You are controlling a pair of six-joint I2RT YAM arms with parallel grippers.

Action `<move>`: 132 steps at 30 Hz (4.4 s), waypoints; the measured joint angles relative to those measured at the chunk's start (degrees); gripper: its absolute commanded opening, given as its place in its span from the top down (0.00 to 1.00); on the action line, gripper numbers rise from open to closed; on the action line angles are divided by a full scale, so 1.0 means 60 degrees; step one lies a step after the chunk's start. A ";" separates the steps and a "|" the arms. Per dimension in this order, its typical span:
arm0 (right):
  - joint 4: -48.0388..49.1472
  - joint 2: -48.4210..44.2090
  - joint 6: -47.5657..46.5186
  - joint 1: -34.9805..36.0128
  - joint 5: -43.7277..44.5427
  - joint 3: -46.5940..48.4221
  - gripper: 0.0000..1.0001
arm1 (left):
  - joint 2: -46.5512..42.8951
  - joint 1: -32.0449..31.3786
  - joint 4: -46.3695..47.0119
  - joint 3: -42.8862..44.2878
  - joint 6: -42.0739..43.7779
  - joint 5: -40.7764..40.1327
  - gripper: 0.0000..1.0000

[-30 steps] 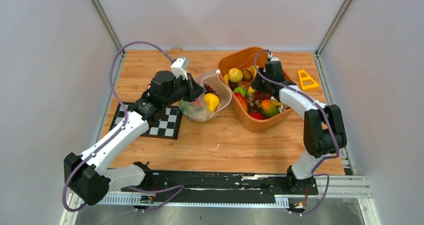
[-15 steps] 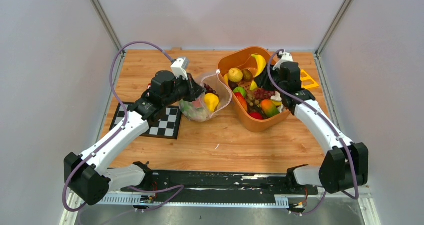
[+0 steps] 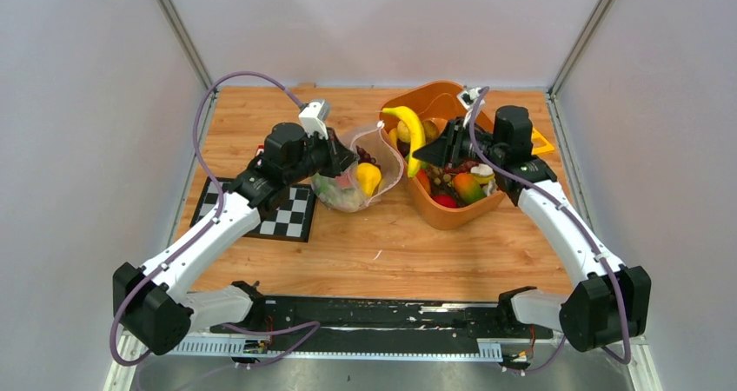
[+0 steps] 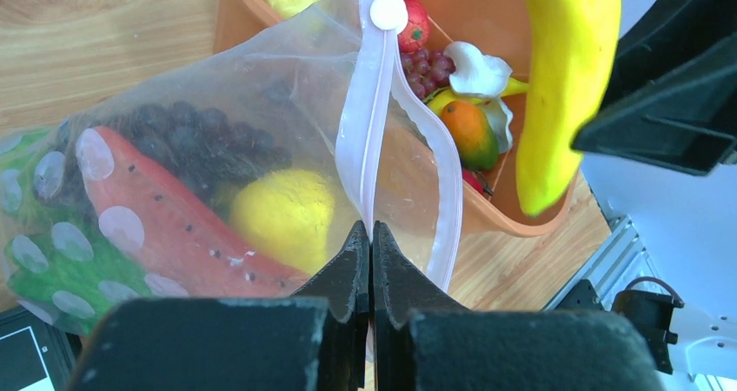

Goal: Place the food in the zip-top bag and seal the zipper
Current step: Place the fake fruit in the zipper food storage bag, then move the zipper food storage bag to the center of the board.

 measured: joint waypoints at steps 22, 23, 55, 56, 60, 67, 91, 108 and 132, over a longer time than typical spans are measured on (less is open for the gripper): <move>-0.5515 0.0138 -0.2572 0.0973 -0.0783 0.1916 0.92 | 0.0066 0.0000 0.0120 0.0000 -0.0069 -0.0004 1.00; -0.5643 0.0138 -0.2630 0.1002 -0.0681 0.1953 0.92 | 0.0066 0.0000 0.0135 0.0000 -0.0073 -0.0004 1.00; -0.5712 0.4018 -0.0488 0.3377 0.3654 0.5289 0.82 | 0.0270 0.0000 0.0146 0.0000 0.0055 0.0936 1.00; -0.5676 0.4087 -0.0470 0.3512 0.3818 0.5319 0.80 | 0.0270 0.0000 0.0149 0.0000 0.0055 0.0929 1.00; -0.5654 0.4197 -0.0463 0.3807 0.4175 0.5326 0.64 | 0.0270 0.0000 0.0153 0.0000 0.0051 0.0918 1.00; -0.4666 0.3319 -0.0812 0.3799 0.4317 0.4422 0.28 | 0.0237 0.0000 0.0127 0.0000 0.0047 0.0688 1.00; -0.3198 -0.0211 -0.2044 0.2728 0.2674 0.0481 0.95 | -0.0699 0.0000 -0.0605 0.0000 0.0474 -0.1381 1.00; -0.4062 0.2146 -0.2193 0.2965 0.6936 0.0794 0.92 | -0.0714 -0.0004 -0.0590 0.0000 0.0423 -0.1319 1.00; 0.2736 -0.2197 -0.4645 0.1009 0.1581 -0.3413 0.42 | -0.0135 -0.0004 -0.4998 0.3213 0.4681 0.3395 1.00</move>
